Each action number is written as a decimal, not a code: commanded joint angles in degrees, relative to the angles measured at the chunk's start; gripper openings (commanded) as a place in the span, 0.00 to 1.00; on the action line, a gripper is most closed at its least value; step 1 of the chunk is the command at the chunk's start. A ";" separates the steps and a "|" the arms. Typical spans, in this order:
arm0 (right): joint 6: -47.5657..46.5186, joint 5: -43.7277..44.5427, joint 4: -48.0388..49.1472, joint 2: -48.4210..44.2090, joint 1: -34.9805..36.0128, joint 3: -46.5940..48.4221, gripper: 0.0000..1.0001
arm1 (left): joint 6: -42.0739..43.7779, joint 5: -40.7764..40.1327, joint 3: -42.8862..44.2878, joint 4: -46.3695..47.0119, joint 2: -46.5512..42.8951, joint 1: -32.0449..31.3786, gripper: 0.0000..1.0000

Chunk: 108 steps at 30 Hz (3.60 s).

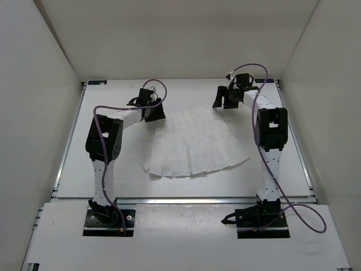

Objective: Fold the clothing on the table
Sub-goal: Fold the skirt

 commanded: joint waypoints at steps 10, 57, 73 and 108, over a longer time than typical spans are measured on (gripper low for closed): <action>-0.66 -1.31 0.81 4.38 3.53 4.71 0.61 | -3.46 0.96 5.26 0.41 4.71 0.49 0.63; 13.31 2.82 14.52 -69.70 13.54 -64.71 0.00 | 9.29 -8.80 -35.94 -4.34 -57.77 -13.13 0.00; 11.64 -0.08 20.48 -44.58 8.19 -56.89 0.00 | 7.97 -3.36 -24.56 7.80 -21.70 -3.48 0.00; 12.43 1.34 13.98 -43.07 13.63 -55.03 0.00 | 5.51 5.70 -21.87 1.97 -24.20 -5.74 0.00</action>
